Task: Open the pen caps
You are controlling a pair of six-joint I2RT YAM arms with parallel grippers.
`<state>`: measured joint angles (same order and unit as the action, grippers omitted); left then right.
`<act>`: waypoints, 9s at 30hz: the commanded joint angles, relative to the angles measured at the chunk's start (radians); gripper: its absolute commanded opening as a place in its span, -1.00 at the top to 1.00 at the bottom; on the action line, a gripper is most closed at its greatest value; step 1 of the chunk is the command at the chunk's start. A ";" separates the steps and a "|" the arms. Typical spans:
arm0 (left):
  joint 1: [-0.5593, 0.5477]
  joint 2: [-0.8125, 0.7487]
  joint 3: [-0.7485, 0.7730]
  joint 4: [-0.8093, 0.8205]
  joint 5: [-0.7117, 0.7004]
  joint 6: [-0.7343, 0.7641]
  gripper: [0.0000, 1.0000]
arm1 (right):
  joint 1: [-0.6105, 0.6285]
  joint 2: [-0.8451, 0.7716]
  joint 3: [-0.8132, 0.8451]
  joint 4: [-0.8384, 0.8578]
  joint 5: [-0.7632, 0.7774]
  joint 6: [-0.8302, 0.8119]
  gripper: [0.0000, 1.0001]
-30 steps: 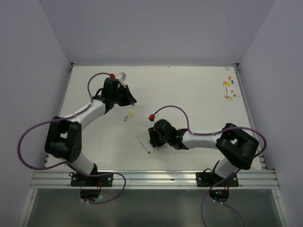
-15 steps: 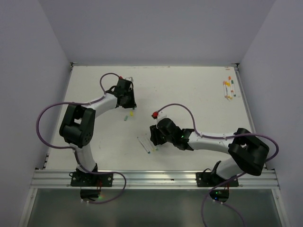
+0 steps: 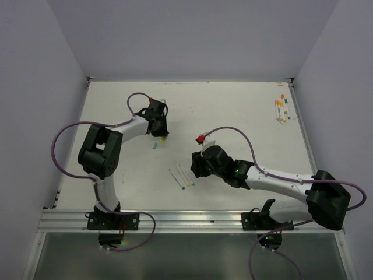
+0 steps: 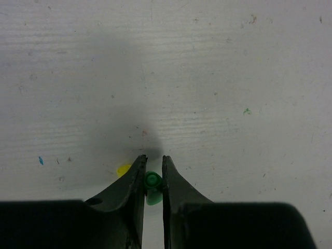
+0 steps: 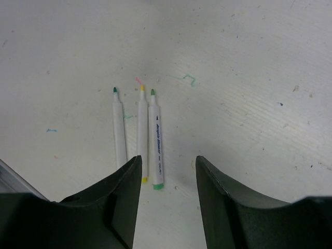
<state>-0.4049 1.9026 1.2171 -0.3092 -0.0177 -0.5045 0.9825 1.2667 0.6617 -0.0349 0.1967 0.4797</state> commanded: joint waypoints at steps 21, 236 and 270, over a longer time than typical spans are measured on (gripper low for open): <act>-0.011 -0.255 0.145 -0.053 0.125 0.026 0.18 | -0.085 -0.059 0.117 -0.196 0.076 0.022 -0.09; 0.040 -0.945 -0.723 0.311 0.581 -0.318 -0.48 | -0.127 0.497 0.546 -0.296 0.127 -0.033 1.00; 0.051 -1.202 -0.705 0.010 0.427 -0.359 -0.50 | -0.260 0.464 0.394 -0.137 -0.187 -0.181 0.21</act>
<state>-0.3603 0.7036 0.4549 -0.2237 0.4278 -0.8768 0.7265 1.7081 1.0393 -0.2420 0.0769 0.3309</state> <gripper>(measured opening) 0.750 0.400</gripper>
